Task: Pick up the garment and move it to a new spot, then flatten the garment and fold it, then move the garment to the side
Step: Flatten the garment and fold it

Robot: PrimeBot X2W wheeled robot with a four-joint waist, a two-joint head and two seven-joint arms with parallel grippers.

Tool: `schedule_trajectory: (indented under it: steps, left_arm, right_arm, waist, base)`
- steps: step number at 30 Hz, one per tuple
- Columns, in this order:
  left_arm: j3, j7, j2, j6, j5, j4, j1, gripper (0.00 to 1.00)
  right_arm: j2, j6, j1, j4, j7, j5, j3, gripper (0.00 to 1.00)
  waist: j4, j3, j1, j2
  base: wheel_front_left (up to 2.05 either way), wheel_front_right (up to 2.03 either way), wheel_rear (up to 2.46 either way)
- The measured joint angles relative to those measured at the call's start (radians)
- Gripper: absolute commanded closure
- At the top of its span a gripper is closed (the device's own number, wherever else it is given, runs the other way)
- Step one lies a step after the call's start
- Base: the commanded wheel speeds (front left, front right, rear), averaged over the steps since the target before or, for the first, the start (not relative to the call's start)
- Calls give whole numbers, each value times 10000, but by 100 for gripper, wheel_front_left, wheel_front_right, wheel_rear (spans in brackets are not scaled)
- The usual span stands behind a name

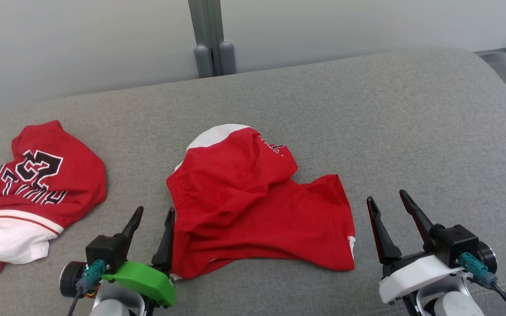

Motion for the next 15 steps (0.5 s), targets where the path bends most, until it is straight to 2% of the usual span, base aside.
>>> schedule_trajectory:
  steps: [10, 15]
  left_arm:
    - [1941, -13, 29, 466, 1024, -2372, 1279, 0]
    - [2449, -13, 100, 374, 1235, -3003, 1929, 0]
  right_arm:
    - [48, 0, 136, 165, -48, 0, -88, 0]
    - [71, 0, 218, 272, -61, 0, -138, 0]
  waist:
    - [401, -290, 0, 0]
    - [571, -352, 0, 0]
  base:
    - [0, 0, 0]
    - [0, 0, 0]
